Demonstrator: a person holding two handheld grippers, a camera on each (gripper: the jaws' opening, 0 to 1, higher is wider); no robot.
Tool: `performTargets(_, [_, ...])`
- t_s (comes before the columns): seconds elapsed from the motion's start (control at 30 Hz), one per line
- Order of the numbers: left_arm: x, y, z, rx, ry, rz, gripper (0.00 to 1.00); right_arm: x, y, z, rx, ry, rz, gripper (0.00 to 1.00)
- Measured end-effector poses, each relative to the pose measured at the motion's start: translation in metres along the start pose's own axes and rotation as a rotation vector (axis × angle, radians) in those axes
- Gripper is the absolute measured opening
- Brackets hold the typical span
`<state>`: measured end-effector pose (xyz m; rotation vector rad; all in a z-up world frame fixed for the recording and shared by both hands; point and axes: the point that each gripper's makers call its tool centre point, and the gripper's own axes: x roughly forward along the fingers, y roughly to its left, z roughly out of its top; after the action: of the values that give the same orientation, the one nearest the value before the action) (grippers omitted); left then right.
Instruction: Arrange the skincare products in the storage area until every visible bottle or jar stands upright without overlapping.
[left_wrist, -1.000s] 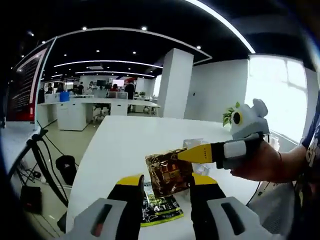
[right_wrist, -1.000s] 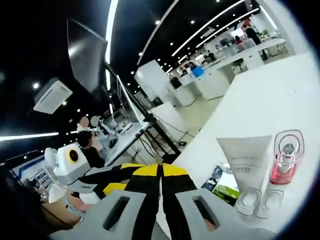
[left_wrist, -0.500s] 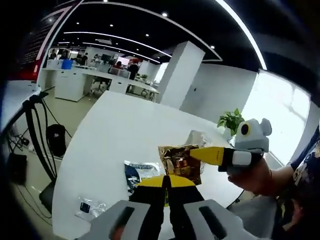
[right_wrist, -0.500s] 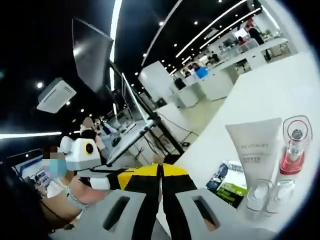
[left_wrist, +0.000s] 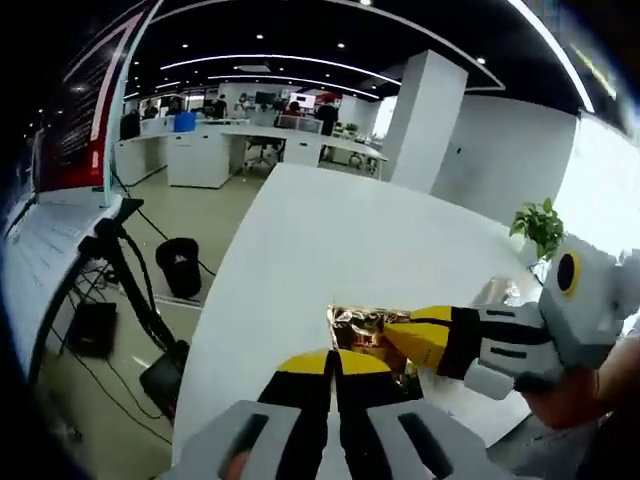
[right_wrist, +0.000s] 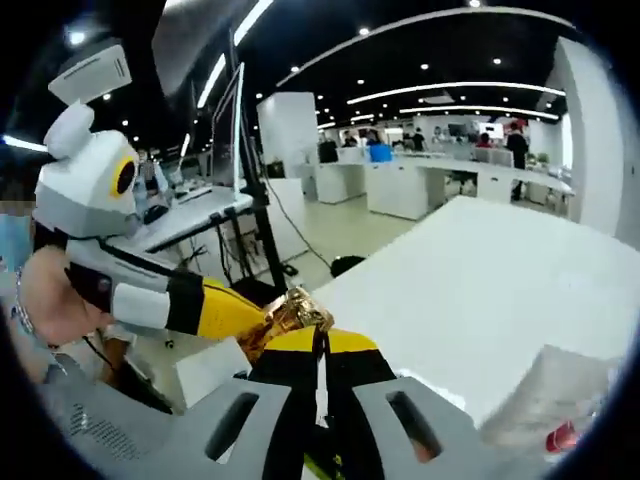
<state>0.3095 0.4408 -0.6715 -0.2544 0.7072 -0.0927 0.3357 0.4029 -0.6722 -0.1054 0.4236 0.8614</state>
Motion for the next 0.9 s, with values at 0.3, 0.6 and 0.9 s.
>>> performTargets(0.3, [0.059,0.028,-0.011,-0.159,0.146,0.011,0.01,0.058,-0.023,-0.040,-0.058,0.154,-0.082,0.01])
performTargets(0.6, [0.099,0.047,-0.042,-0.258,0.145,0.021,0.02,0.084,-0.039,-0.070,-0.059,0.225,-0.090,0.00])
performTargets(0.9, [0.112,0.063,-0.057,-0.112,0.145,0.088,0.03,0.093,-0.032,-0.085,-0.018,0.257,-0.089,0.02])
